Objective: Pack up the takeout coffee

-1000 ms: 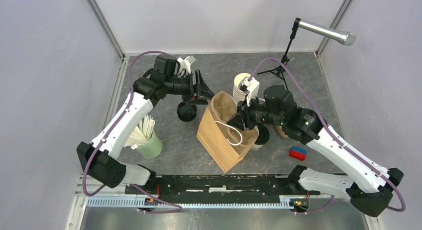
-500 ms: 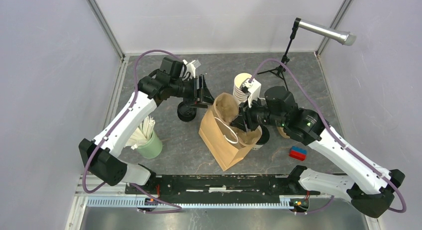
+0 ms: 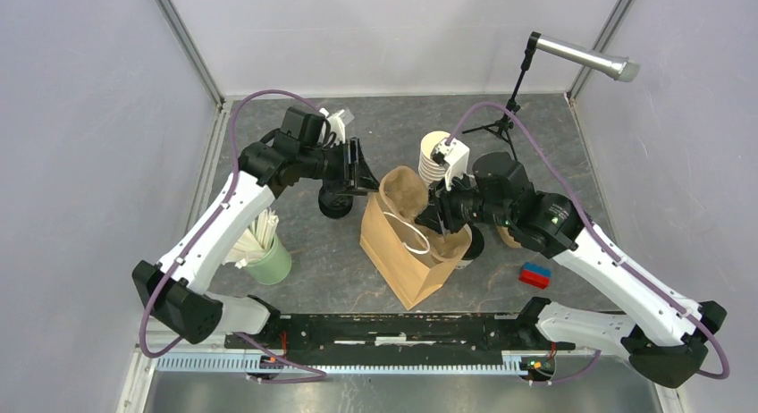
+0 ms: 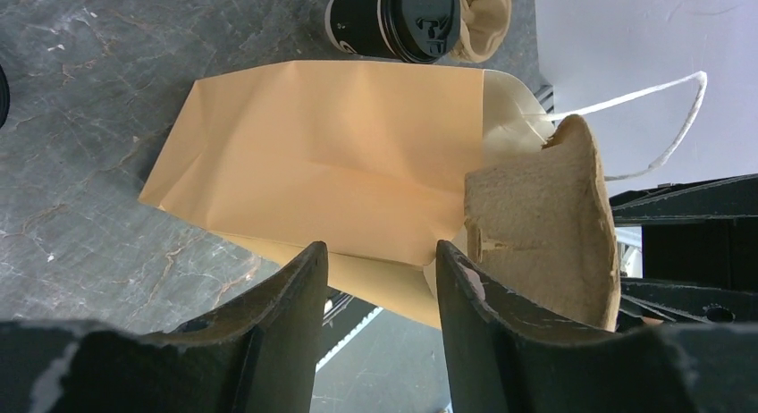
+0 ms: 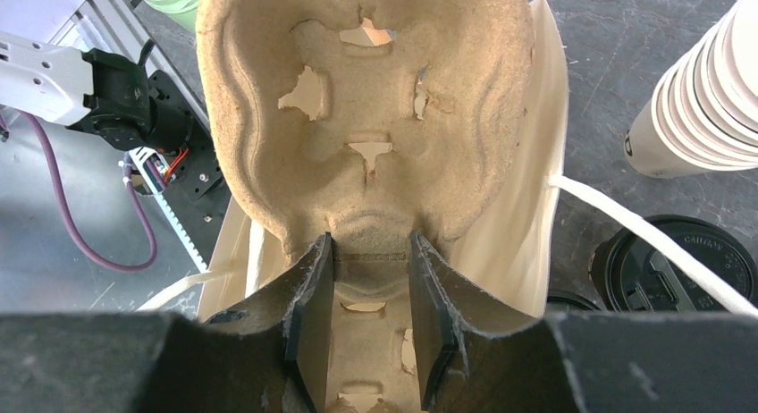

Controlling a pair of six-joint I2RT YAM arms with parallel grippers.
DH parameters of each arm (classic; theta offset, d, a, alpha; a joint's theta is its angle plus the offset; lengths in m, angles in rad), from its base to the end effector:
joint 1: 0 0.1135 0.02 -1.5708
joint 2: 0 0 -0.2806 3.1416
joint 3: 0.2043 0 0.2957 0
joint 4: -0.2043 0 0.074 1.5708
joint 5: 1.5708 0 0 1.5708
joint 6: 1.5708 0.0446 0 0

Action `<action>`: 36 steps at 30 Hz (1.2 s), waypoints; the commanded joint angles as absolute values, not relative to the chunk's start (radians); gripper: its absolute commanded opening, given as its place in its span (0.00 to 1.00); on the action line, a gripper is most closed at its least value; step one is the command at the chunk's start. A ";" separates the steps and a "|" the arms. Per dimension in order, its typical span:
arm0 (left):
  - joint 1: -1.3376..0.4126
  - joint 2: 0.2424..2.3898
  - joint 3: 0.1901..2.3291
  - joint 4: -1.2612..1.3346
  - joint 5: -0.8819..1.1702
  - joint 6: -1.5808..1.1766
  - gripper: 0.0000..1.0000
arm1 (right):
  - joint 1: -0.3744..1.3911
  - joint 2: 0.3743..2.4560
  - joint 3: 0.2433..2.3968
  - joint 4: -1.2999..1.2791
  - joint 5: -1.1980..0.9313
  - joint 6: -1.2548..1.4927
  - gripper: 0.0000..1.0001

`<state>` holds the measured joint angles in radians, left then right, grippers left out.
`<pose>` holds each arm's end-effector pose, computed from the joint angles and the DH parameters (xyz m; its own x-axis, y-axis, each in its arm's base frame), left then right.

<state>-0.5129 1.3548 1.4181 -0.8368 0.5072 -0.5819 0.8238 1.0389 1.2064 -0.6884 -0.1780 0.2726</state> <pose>0.2733 -0.1788 0.3868 -0.9107 -0.0385 -0.4112 0.2767 0.6822 -0.6767 0.1678 0.1928 0.4041 -0.5482 -0.2020 -0.8116 -0.7049 0.6338 0.3184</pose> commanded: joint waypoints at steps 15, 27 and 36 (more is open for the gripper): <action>-0.516 1.302 1.390 -0.874 0.414 -0.569 0.54 | 0.826 1.077 1.225 -0.869 -0.117 0.288 0.37; -0.518 1.243 1.398 -0.967 0.314 -0.591 0.54 | 0.833 1.059 1.243 -0.782 -0.233 0.247 0.38; -0.519 1.244 1.394 -0.974 0.307 -0.589 0.54 | 0.841 1.052 1.236 -0.847 -0.251 0.170 0.38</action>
<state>-0.5171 1.2564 1.4002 -0.9482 0.3408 -0.5831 0.8360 1.0565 1.2411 -0.7609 -0.2474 0.2279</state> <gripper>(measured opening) 0.539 0.390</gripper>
